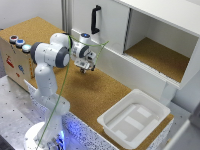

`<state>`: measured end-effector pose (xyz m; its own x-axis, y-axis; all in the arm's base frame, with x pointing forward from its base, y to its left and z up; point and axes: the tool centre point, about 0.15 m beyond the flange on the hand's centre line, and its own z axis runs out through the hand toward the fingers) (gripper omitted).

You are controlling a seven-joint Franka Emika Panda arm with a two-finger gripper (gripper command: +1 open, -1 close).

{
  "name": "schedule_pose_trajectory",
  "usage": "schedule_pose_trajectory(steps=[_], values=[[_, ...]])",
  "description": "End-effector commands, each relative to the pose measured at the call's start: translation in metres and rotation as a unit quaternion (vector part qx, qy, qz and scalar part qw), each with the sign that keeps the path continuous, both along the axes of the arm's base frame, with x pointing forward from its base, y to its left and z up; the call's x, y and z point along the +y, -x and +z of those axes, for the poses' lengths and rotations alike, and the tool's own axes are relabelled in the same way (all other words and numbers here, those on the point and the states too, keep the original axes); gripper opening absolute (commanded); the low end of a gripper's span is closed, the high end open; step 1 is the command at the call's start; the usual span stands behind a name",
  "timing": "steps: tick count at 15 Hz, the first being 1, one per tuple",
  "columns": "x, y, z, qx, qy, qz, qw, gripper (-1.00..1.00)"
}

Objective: Turn the purple block right

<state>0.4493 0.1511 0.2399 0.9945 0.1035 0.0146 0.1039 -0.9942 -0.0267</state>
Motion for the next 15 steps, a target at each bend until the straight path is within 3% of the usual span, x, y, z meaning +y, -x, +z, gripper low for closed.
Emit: schedule_pose_trajectory(steps=[1, 3, 5, 7, 11, 13, 15], values=[[-0.008, -0.002, -0.009, 0.021, 0.009, -0.196, 0.980, -1.00], [-0.004, -0.003, -0.016, 0.015, -0.013, -0.290, 0.957, -1.00], [-0.001, -0.001, -0.031, 0.028, -0.021, -0.372, 0.928, -1.00], [-0.004, 0.003, -0.041, 0.038, 0.006, -0.458, 0.888, -1.00], [-0.009, 0.013, -0.037, 0.022, -0.003, -0.680, 0.733, -1.00], [-0.005, 0.007, -0.035, 0.015, -0.037, -0.725, 0.688, -1.00], [-0.004, -0.004, -0.032, 0.030, -0.049, -0.726, 0.685, -1.00]])
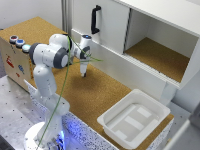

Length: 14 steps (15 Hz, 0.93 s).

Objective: Turn the purple block right

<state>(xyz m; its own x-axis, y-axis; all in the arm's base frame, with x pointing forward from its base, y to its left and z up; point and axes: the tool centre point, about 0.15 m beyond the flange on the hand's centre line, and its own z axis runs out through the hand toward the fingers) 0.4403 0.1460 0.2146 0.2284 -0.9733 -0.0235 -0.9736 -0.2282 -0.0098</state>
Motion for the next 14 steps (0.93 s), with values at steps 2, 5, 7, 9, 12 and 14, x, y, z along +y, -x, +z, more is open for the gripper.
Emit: schedule_pose_trajectory(steps=[2, 5, 7, 9, 12, 14], values=[[-0.002, -0.013, -0.003, -0.002, -0.041, -0.088, 0.995, 1.00], [-0.008, -0.009, 0.003, -0.012, -0.032, -0.085, 0.996, 1.00], [-0.020, -0.028, 0.020, -0.018, 0.008, 0.023, 1.000, 1.00], [-0.030, -0.020, 0.028, -0.065, -0.014, 0.023, 0.998, 1.00], [-0.029, -0.036, 0.061, -0.142, -0.003, 0.186, 0.972, 1.00], [-0.028, -0.009, 0.085, -0.136, 0.014, 0.256, 0.957, 1.00]])
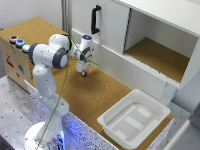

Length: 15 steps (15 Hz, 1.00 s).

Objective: Turn the purple block right

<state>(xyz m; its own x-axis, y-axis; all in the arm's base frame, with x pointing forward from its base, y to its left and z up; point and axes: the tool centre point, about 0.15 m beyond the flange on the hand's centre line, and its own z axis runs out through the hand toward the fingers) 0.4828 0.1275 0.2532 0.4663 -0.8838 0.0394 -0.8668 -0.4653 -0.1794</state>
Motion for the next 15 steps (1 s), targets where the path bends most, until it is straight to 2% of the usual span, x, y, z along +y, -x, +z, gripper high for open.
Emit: schedule_pose_trajectory(steps=[1, 2, 4, 5, 6, 7, 9, 12, 13, 15], values=[[-0.011, 0.053, 0.051, -0.037, 0.021, 0.157, 0.987, 1.00], [-0.010, 0.064, 0.057, -0.023, 0.040, 0.208, 0.977, 1.00], [-0.002, 0.075, 0.071, 0.012, 0.085, 0.313, 0.946, 1.00], [0.003, 0.079, 0.074, 0.023, 0.093, 0.365, 0.926, 1.00], [0.009, 0.080, 0.073, 0.040, 0.095, 0.432, 0.896, 1.00], [0.014, 0.081, 0.073, 0.056, 0.115, 0.474, 0.871, 1.00], [0.023, 0.081, 0.066, 0.046, 0.107, 0.556, 0.823, 1.00], [0.023, 0.076, 0.052, 0.009, 0.079, 0.621, 0.780, 1.00], [0.022, 0.073, 0.045, 0.007, 0.079, 0.632, 0.771, 1.00], [0.019, 0.064, 0.031, 0.008, 0.075, 0.626, 0.776, 1.00]])
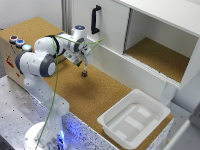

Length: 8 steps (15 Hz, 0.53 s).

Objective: Turn the purple block right

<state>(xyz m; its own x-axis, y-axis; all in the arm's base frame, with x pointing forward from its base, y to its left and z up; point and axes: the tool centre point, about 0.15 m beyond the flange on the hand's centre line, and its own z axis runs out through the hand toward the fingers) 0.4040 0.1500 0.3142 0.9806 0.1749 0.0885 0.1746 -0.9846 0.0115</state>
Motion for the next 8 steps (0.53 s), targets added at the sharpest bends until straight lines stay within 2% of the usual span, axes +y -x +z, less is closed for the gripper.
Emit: schedule_pose_trajectory(steps=[1, 3, 4, 5, 8], values=[[0.000, -0.020, -0.038, 0.004, -0.035, 0.051, 0.998, 1.00], [0.005, -0.034, -0.060, 0.005, -0.041, 0.047, 0.998, 1.00], [0.003, -0.039, -0.070, 0.011, -0.035, 0.041, 0.998, 1.00], [-0.003, -0.041, -0.079, 0.014, -0.050, 0.012, 0.999, 1.00], [-0.008, -0.044, -0.088, 0.022, -0.049, 0.013, 0.998, 1.00]])
